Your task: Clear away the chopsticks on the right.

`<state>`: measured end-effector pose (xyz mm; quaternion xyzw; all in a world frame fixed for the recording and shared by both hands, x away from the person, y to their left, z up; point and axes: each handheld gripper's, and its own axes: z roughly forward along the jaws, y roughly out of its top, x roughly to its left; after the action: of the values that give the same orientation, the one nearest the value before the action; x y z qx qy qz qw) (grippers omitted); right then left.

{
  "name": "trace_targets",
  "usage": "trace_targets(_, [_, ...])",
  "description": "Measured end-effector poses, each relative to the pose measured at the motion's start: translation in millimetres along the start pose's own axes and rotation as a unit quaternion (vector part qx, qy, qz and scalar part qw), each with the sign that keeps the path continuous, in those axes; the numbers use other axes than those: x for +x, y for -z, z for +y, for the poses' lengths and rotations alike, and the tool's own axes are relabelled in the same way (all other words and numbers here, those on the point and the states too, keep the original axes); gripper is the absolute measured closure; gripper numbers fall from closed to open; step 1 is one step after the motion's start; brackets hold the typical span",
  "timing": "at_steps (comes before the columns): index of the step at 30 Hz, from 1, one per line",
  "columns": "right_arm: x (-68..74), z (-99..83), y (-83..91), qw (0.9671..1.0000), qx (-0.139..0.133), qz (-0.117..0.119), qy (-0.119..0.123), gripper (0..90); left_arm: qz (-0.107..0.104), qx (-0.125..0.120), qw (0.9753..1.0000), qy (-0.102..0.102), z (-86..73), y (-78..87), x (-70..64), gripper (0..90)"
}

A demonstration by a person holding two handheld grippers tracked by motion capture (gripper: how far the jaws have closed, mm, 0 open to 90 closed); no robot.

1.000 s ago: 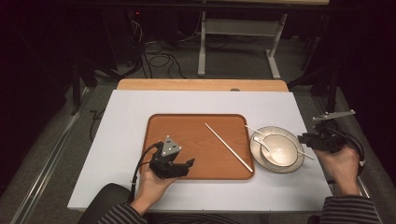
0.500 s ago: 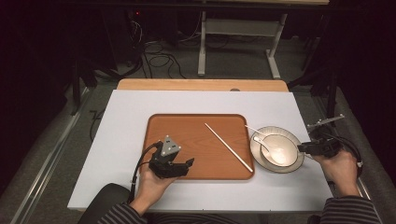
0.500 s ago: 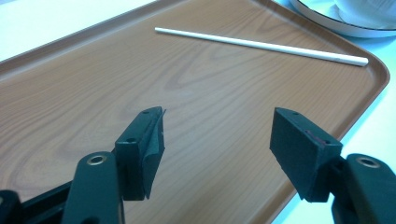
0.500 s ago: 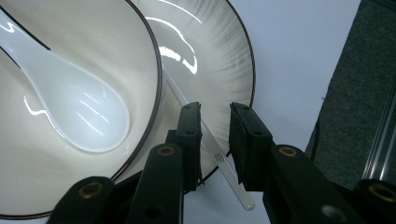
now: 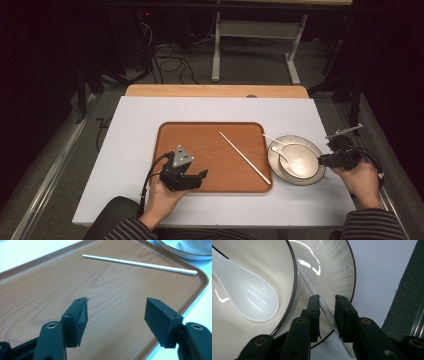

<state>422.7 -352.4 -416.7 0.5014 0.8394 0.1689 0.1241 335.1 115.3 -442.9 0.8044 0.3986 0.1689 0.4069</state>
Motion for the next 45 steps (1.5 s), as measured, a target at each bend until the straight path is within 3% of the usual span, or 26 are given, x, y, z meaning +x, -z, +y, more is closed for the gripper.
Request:
trace_targets(29, [-1.5, -1.2, -6.3, 1.0000, 0.003, 0.000, 0.005, 84.9, 0.000, 0.000, 1.0000, -0.002, 0.2, 0.3, 0.0, 35.7])
trace_targets(38, [-1.0, -2.0, -6.4, 1.0000, -0.005, -0.001, 0.008, 85.8, 0.000, 0.000, 1.0000, -0.003, 0.2, 0.6, -0.1, 35.7])
trace_targets(45, [-1.9, -2.0, 0.7, 0.9996, -0.027, -0.007, 0.005, 85.9, 0.000, 0.000, 1.0000, -0.003, 0.1, 0.4, -0.1, 35.7])
